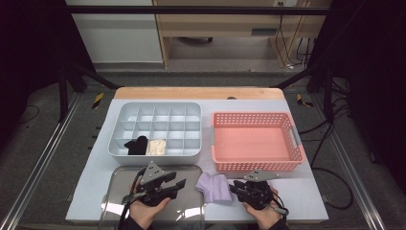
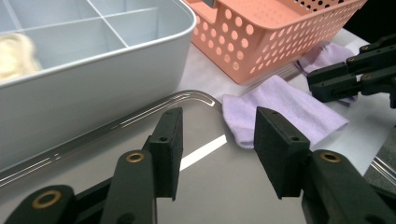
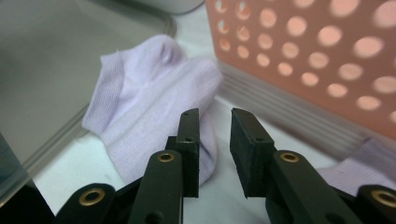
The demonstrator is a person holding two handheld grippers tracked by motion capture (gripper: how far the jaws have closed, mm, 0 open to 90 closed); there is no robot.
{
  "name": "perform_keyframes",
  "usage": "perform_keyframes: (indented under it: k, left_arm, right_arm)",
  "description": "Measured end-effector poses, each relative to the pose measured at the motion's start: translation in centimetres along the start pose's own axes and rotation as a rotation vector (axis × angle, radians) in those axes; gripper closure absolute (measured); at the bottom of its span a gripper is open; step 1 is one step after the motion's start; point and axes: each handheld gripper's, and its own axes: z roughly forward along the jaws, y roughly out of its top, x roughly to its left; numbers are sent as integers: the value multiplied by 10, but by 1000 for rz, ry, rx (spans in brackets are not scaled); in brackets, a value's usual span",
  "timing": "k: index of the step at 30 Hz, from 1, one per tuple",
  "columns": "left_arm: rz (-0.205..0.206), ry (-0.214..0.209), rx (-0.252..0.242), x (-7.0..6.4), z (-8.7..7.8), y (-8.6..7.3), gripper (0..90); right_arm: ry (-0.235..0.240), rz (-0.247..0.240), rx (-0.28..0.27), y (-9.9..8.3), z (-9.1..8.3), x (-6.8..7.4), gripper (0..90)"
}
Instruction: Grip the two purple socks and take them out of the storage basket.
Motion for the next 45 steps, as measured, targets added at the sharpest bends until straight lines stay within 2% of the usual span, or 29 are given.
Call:
perform_keyframes:
  k: [8, 12, 14, 18, 23, 28, 32, 37, 41, 45]
  left_arm:
    - [15, 3, 60, -16, 31, 2, 549]
    - [24, 11, 96, -20, 46, 1, 558]
    - [13, 1, 106, -19, 52, 0, 557]
    - [17, 0, 132, -21, 59, -3, 566]
    - [27, 6, 142, -23, 61, -6, 602]
    - [22, 5, 143, -25, 63, -9, 704]
    - [32, 25, 150, -27, 63, -9, 780]
    - [22, 20, 139, -27, 63, -10, 860]
    - [9, -8, 131, -23, 61, -9, 870]
    - [6, -10, 103, -18, 52, -4, 871]
  right_arm:
    - [5, -16, 29, -3, 7, 1, 769]
    - [6, -13, 38, -3, 8, 1, 789]
    - [10, -21, 47, -3, 9, 2, 806]
    - [6, -28, 65, -4, 11, 3, 824]
    - [5, -25, 68, -4, 11, 4, 840]
    - [4, -15, 74, -3, 11, 4, 861]
    - [7, -8, 71, -3, 12, 4, 873]
    - [14, -4, 74, -2, 12, 5, 880]
    - [26, -3, 70, -1, 10, 6, 882]
    - [41, 1, 58, 0, 5, 9, 883]
